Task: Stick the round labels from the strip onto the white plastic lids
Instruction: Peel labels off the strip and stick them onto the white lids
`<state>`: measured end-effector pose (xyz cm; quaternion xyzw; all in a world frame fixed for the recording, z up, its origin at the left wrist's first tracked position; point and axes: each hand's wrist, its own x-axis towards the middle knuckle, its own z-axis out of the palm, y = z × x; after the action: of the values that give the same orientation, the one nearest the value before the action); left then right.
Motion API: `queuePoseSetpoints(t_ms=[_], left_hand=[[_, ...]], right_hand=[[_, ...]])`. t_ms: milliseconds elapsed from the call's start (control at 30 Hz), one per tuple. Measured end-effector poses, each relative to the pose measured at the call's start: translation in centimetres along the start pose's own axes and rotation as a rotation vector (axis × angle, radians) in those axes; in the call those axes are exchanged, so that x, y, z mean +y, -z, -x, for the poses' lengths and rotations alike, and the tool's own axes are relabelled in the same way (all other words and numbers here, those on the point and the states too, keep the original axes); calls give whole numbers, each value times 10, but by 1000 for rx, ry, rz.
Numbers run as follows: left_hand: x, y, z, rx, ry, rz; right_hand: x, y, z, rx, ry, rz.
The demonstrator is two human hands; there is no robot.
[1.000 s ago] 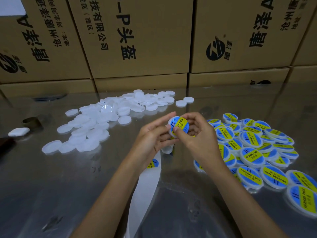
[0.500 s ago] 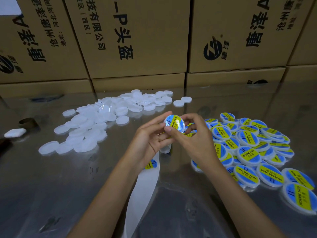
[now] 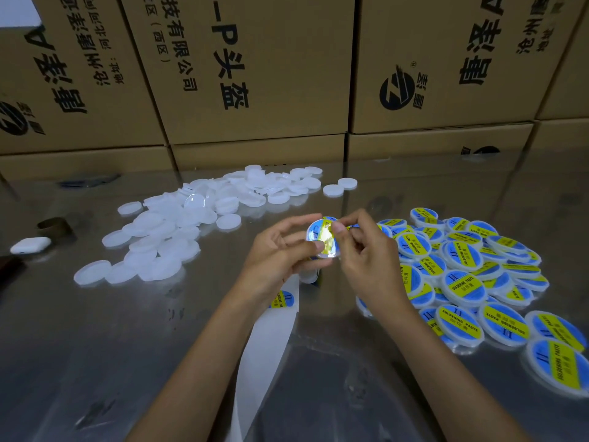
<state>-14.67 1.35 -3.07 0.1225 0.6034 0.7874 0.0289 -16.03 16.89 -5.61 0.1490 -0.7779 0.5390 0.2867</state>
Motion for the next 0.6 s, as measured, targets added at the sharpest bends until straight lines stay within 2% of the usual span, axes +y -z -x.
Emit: queuePoseSetpoints(t_ms=[133,367,500,600], left_hand=[[-1,-1,1,123,-37,-67],[-5,-1,1,290,-77,-53],[-4,1,0,261,-23,-75],[-3,2,-1,124,-10,-88]], right_hand=[[1,0,1,-37,10,12],[-5,-6,4,-142,14,31],[-4,-5,4,-106,14,-14],[0,-3,2,-44,-3,-39]])
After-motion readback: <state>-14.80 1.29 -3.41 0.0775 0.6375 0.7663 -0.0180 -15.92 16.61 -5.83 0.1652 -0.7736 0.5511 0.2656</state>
